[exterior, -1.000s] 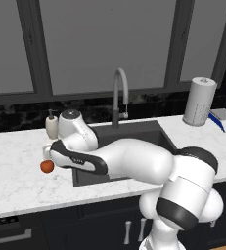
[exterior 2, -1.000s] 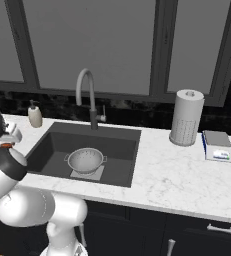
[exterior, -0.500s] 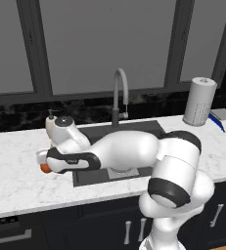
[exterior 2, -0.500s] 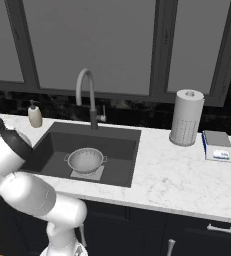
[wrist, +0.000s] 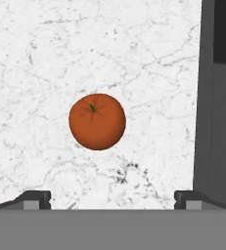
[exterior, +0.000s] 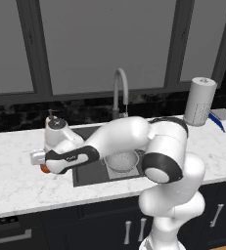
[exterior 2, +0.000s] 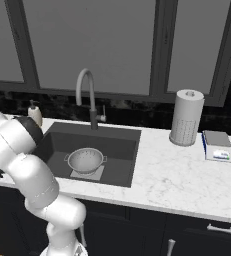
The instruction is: Put the colander in the sink, put the orange in the colander, and turn on the sink faucet and pour water over the colander.
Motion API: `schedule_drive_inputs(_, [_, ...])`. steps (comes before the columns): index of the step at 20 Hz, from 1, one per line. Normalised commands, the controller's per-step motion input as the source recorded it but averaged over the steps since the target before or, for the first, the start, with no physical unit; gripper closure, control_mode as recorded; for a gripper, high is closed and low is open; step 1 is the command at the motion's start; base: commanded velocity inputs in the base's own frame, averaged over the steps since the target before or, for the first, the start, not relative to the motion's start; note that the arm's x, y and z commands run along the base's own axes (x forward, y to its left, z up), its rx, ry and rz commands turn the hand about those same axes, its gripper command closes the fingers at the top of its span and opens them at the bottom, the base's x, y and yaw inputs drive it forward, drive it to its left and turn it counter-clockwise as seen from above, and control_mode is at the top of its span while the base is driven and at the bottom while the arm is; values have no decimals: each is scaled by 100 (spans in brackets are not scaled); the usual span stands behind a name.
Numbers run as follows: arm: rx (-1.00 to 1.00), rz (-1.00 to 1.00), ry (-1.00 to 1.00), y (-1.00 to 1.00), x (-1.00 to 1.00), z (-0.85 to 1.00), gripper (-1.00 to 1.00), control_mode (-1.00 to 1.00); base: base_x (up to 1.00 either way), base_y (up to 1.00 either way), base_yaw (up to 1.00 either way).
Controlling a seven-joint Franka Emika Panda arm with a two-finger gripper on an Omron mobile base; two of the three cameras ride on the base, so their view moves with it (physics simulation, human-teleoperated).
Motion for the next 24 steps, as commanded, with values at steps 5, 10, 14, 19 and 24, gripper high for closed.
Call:
schedule_drive_inputs(5, [0, 0, 0, 16, 11, -10, -100, -100, 0, 0, 0])
schedule_drive_inputs(10, [0, 0, 0, 6, 9, -13, -100, -100, 0, 0, 0])
schedule_drive_inputs(14, [0, 0, 0, 0, 6, -16, -100, -100, 0, 0, 0])
schedule_drive_inputs(19, [0, 0, 0, 0, 3, -9, -100, -100, 0, 0, 0])
schedule_drive_inputs(24, [0, 0, 0, 0, 18, -5, -100, -100, 0, 0, 0])
